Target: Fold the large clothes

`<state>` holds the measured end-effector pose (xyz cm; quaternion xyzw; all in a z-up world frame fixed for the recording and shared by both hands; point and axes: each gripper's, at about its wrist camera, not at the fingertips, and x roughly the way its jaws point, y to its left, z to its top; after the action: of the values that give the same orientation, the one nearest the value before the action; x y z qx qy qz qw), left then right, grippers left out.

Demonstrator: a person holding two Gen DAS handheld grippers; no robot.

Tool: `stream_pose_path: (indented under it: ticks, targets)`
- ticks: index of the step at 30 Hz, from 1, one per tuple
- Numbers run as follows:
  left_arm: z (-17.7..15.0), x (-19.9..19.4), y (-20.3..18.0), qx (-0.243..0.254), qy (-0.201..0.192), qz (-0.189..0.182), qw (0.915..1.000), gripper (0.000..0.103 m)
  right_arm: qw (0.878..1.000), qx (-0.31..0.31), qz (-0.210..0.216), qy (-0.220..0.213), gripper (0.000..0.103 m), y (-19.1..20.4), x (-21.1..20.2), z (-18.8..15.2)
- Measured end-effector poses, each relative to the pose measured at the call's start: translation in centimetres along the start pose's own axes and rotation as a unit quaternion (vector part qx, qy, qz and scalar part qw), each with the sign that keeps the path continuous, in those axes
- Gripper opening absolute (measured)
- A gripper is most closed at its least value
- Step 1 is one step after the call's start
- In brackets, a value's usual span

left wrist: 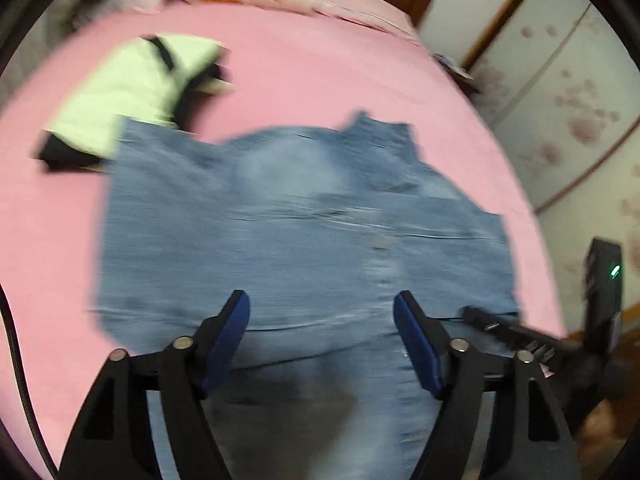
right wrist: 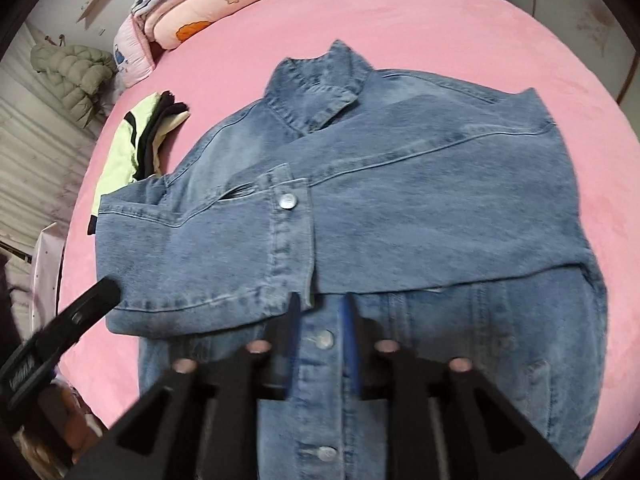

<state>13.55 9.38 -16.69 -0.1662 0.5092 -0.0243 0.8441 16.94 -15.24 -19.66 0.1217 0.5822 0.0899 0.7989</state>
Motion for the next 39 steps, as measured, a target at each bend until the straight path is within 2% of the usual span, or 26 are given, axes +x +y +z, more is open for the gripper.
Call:
stream_pose_path:
  ticks: [2,5,9,12,20,25,31,33,37,39]
  targets:
    - [-0.7,-0.4,2.2,-0.003,-0.005,0.034,0.9994,0.076,1.000,0.000,0.009,0.009,0.028,0.4,0.8,0.2]
    - [-1.5,0.4,5.9,-0.020,0.022,0.083,0.9961,0.076,1.000,0.001,0.011,0.025,0.028,1.0,2.9,0.3]
    - [-2.5,0.7,10.0,-0.059,0.029,0.106,0.9922,0.076,0.999,0.008,0.014,0.045,0.028,1.4,5.3,0.2]
    - [-3.0,1.4,11.8,-0.079,0.037,0.108,0.9902,0.076,0.998,0.026,0.003,0.059,0.030,1.2,7.1,0.1]
    - [-3.6,2.6,11.2,-0.066,0.043,0.102,0.9916,0.076,0.995,0.079,0.012,0.058,0.033,0.1,8.3,-0.3]
    - [-3.6,2.4,10.8,-0.052,0.039,0.104,0.9925,0.076,0.995,0.087,0.002,0.049,0.033,-0.5,7.3,-0.9]
    - [-3.8,3.0,11.2,-0.058,0.047,0.107,0.9914,0.076,0.994,0.094,0.017,0.056,0.034,-1.0,8.2,-1.1]
    - [-4.0,3.1,11.3,-0.066,0.049,0.109,0.9906,0.076,0.993,0.090,0.046,0.054,0.034,-0.8,8.2,-0.8]
    - [-4.3,3.0,11.2,-0.072,0.047,0.111,0.9901,0.076,0.997,0.046,0.053,0.040,0.032,1.1,7.5,-0.4]
    - [-4.4,3.1,11.1,-0.069,0.049,0.113,0.9901,0.076,0.998,0.040,0.037,0.041,0.032,1.2,7.6,-0.4]
